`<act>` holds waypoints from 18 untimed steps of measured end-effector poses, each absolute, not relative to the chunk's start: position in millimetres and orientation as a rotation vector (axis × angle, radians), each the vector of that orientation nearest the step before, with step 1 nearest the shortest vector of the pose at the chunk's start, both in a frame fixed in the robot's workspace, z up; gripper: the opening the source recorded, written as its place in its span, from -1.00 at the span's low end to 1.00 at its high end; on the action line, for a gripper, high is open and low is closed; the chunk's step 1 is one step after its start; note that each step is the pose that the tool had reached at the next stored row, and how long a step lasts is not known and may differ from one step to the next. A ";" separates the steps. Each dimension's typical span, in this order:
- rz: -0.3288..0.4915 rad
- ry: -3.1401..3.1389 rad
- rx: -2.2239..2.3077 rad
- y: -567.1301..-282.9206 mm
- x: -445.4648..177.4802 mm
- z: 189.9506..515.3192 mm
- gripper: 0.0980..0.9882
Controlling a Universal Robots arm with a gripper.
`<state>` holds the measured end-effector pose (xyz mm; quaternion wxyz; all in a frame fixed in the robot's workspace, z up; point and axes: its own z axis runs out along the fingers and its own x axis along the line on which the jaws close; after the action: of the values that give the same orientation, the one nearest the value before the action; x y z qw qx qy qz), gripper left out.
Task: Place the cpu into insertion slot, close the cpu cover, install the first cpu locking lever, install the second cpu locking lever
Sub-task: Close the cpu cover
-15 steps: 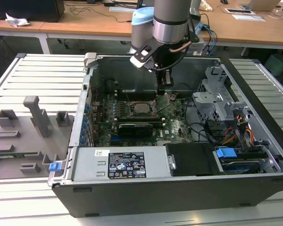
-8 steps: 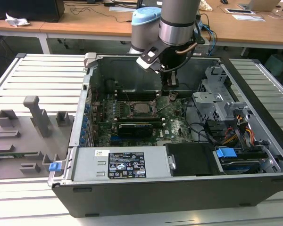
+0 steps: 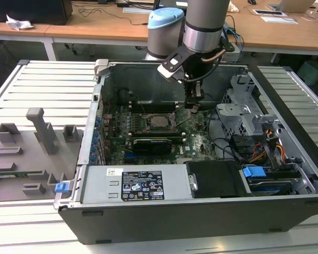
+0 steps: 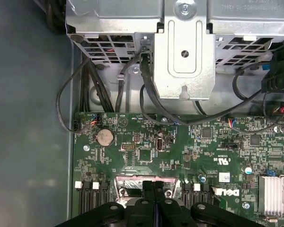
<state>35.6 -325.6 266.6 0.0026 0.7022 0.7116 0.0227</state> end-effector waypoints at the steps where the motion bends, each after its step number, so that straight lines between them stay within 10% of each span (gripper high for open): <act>1: 0.071 2.232 2.202 -325.6 35.7 266.5 -0.98; 18: 0.070 2.232 2.203 -325.6 49.6 265.7 -0.98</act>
<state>49.6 -325.6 265.7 0.0024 0.7022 0.7117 0.0223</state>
